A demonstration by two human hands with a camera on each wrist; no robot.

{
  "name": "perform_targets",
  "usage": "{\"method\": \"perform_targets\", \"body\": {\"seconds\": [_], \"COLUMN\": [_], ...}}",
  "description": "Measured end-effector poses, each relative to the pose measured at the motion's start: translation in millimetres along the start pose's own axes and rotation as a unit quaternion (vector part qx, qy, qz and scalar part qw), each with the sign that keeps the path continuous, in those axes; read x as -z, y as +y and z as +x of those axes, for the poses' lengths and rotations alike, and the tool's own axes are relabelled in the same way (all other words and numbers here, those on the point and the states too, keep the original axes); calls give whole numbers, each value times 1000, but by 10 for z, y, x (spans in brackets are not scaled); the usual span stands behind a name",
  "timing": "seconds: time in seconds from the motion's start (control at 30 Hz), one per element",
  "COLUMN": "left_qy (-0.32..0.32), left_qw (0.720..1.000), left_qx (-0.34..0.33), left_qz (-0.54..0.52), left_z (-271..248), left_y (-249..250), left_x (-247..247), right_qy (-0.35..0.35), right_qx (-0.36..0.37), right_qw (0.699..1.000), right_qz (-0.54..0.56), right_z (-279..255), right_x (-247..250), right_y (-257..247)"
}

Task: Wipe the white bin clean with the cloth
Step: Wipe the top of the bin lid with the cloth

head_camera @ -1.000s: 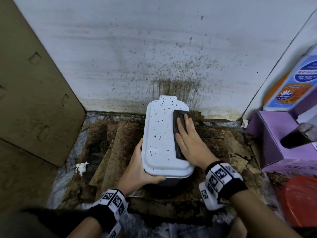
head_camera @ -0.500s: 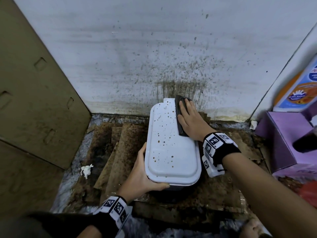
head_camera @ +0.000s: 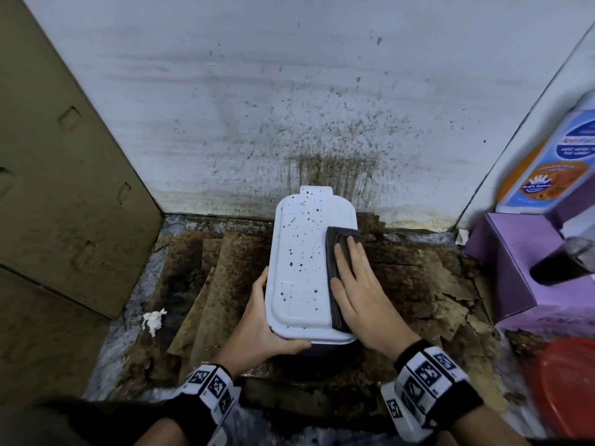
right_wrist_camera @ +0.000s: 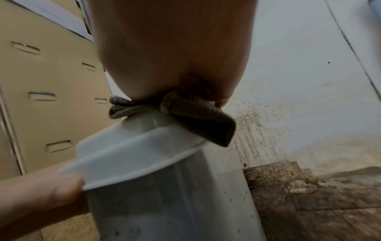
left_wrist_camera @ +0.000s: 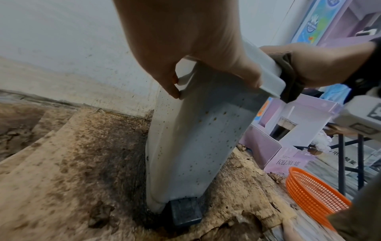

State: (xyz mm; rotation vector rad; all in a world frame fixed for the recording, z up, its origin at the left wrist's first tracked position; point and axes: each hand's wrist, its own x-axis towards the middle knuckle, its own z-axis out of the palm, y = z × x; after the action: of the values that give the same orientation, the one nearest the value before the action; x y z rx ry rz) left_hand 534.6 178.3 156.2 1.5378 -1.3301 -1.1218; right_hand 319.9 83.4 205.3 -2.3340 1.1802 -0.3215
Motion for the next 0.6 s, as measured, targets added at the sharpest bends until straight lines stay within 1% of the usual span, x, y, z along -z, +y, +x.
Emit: {"method": "perform_targets", "body": {"seconds": [0.1, 0.17, 0.2, 0.23, 0.3, 0.4, 0.47, 0.6], "left_qy": [-4, -3, -1, -2, -4, -6, -7, -13], "left_qw": [1000, 1000, 1000, 1000, 1000, 1000, 1000, 1000], "left_qx": [0, -1, 1, 5, 6, 3, 2, 5], "left_qz": [-8, -7, -5, -4, -5, -3, -5, -9], "left_z": [-1, 3, 4, 3, 13, 37, 41, 38], "left_y": [8, 10, 10, 9, -2, -15, -28, -36], "left_x": [9, 8, 11, 17, 19, 25, 20, 21], "right_qy": [-10, 11, 16, 8, -37, -41, -39, -47], "right_qx": [10, 34, 33, 24, 7, 9, 4, 34], "right_qw": [1000, 998, 998, 998, 997, 994, 993, 995], "right_qz": [-11, -44, -52, -50, -64, -104, -108, -82], "right_z": [191, 405, 531, 692, 1002, 1348, 1467, 1547], "right_x": [75, 133, 184, 209, 267, 316, 343, 398], "right_y": [58, 141, 163, 219, 329, 409, 408, 405]}}
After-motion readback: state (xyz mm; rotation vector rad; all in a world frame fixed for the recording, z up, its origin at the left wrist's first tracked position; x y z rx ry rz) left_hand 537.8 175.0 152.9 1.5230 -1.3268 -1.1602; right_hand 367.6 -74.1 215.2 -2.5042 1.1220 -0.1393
